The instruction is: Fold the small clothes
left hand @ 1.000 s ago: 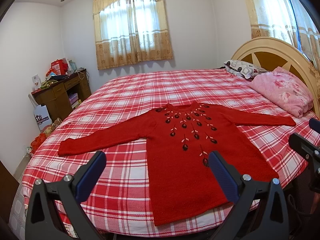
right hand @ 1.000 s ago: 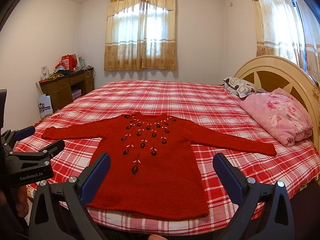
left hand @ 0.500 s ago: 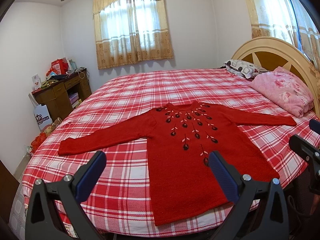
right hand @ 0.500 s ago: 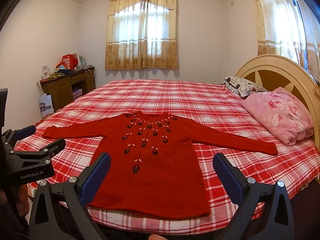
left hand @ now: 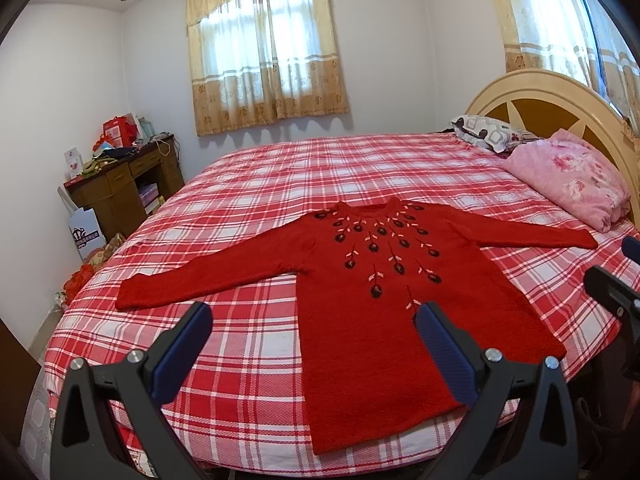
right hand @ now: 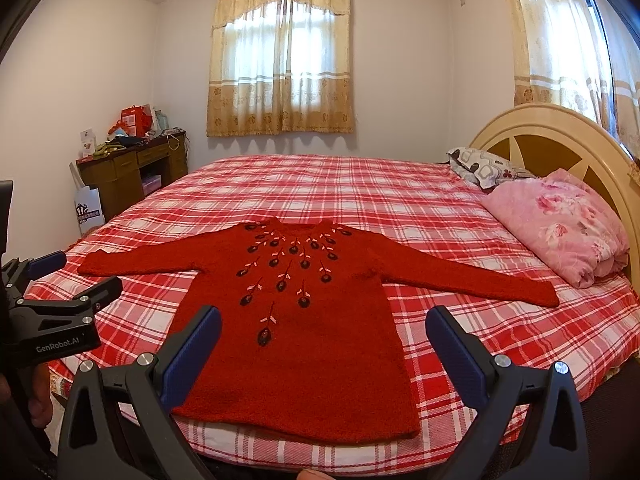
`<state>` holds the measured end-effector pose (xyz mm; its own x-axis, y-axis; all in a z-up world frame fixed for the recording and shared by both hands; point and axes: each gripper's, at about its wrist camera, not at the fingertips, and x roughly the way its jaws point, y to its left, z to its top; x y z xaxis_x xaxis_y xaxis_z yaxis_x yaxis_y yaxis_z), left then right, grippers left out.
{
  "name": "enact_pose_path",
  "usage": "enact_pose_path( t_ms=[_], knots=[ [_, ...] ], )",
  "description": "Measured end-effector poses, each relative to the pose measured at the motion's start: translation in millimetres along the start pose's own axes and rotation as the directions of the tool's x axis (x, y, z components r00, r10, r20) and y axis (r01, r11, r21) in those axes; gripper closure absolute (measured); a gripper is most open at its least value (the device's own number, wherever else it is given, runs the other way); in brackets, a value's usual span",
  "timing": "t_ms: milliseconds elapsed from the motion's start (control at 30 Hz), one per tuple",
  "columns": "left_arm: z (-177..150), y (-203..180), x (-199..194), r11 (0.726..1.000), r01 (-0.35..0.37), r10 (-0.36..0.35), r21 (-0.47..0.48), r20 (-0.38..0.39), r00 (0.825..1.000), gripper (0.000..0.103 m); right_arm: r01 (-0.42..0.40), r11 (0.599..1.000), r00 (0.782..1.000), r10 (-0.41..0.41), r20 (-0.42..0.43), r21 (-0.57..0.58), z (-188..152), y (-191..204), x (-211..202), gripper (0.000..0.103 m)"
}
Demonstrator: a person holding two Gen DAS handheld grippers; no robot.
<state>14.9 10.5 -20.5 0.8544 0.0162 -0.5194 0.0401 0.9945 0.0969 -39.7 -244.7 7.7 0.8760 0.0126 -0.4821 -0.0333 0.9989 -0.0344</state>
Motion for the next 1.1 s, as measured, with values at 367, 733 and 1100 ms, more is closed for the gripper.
enact_pose_path(
  t_ms=[367, 733, 1100],
  knots=[
    [0.1, -4.8, 48.3, 0.999, 0.0, 0.002, 0.035, -0.067, 0.998, 0.0, 0.102, 0.994, 0.99, -0.1, -0.098, 0.023, -4.0, -47.9, 64.0, 0.001],
    [15.6, -22.4, 130.0, 0.997, -0.006, 0.017, 0.075, -0.144, 0.989, 0.0, 0.253, 0.965, 0.945, -0.23, -0.233, 0.073, -3.2, -138.4, 140.2, 0.001],
    [28.9, -37.0, 204.2, 0.992, -0.049, 0.069, 0.115, -0.177, 0.982, 0.0, 0.426, 0.894, 0.873, -0.366, -0.323, 0.139, 11.6, -253.2, 186.3, 0.001]
  ],
)
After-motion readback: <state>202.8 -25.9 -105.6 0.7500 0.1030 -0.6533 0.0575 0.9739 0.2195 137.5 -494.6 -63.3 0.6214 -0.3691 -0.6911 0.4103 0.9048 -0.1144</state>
